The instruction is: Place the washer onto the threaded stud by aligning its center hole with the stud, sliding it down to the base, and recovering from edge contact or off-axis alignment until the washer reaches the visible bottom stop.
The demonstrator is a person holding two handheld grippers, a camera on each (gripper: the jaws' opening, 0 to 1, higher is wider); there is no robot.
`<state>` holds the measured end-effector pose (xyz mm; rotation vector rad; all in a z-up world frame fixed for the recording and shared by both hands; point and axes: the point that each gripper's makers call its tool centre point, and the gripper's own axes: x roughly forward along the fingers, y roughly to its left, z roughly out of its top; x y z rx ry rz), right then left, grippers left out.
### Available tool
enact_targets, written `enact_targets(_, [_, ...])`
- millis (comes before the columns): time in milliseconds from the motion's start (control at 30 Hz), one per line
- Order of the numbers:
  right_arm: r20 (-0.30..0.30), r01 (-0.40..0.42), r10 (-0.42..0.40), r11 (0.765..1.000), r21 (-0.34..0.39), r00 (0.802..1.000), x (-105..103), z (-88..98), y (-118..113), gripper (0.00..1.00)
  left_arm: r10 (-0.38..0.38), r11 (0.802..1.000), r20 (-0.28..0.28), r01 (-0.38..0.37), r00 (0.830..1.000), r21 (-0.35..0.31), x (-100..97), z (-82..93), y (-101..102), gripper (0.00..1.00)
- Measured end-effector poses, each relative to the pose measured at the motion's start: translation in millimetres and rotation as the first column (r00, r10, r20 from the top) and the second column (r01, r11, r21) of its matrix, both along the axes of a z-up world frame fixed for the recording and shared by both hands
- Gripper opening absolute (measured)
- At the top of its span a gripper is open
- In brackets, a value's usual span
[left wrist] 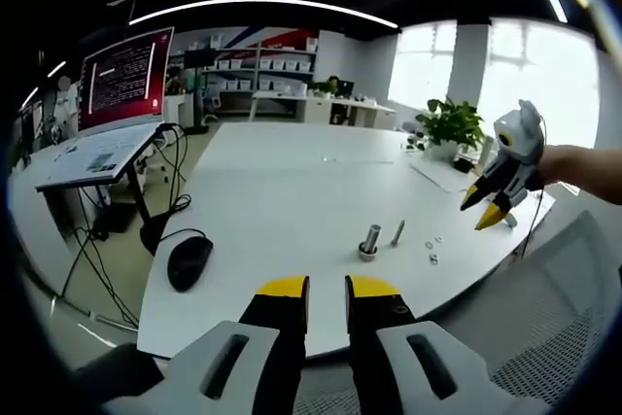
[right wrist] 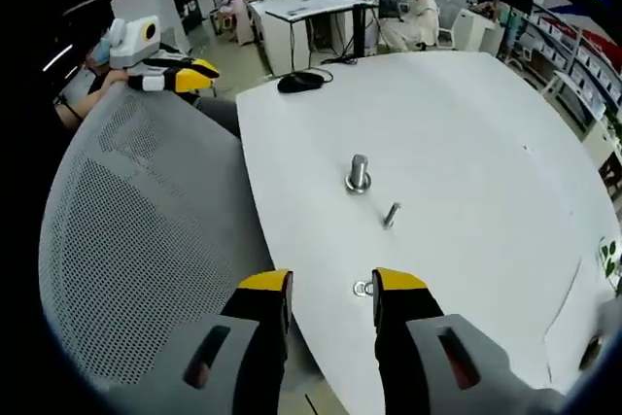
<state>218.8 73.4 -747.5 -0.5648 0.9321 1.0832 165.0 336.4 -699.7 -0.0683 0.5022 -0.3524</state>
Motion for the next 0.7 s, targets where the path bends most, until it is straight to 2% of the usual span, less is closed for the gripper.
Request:
enact_targets(167, [-0.019, -0.041, 0.040, 0.998, -0.051, 0.999, 5, -23.6, -2, 0.35, -0.005, 1.000, -0.006, 0.005, 1.000, 0.006, -0.6, -1.0, 0, 0.13])
enact_targets(267, [-0.033, -0.089, 0.086, 0.990, -0.106, 0.996, 7, -41.7, -5, 0.35, -0.007, 1.000, -0.006, 0.007, 1.000, 0.006, -0.6, -0.9, -1, 0.13])
enact_targets(400, [-0.065, -0.111, 0.104, 0.986, -0.122, 0.992, 10, -60.8, -6, 0.34, -0.005, 1.000, -0.006, 0.005, 1.000, 0.005, -0.4, -0.9, 0, 0.13])
enact_targets(533, [-0.087, -0.152, 0.140, 0.976, -0.158, 0.986, 13, -78.9, -11, 0.32, -0.003, 1.000, -0.005, 0.003, 1.000, 0.004, -0.3, -0.8, 0, 0.13])
enact_targets(700, [-0.087, -0.213, 0.200, 0.957, -0.196, 0.976, 20, -96.7, -17, 0.28, 0.002, 1.000, -0.004, -0.002, 1.000, 0.003, -0.2, -0.8, 0, 0.13])
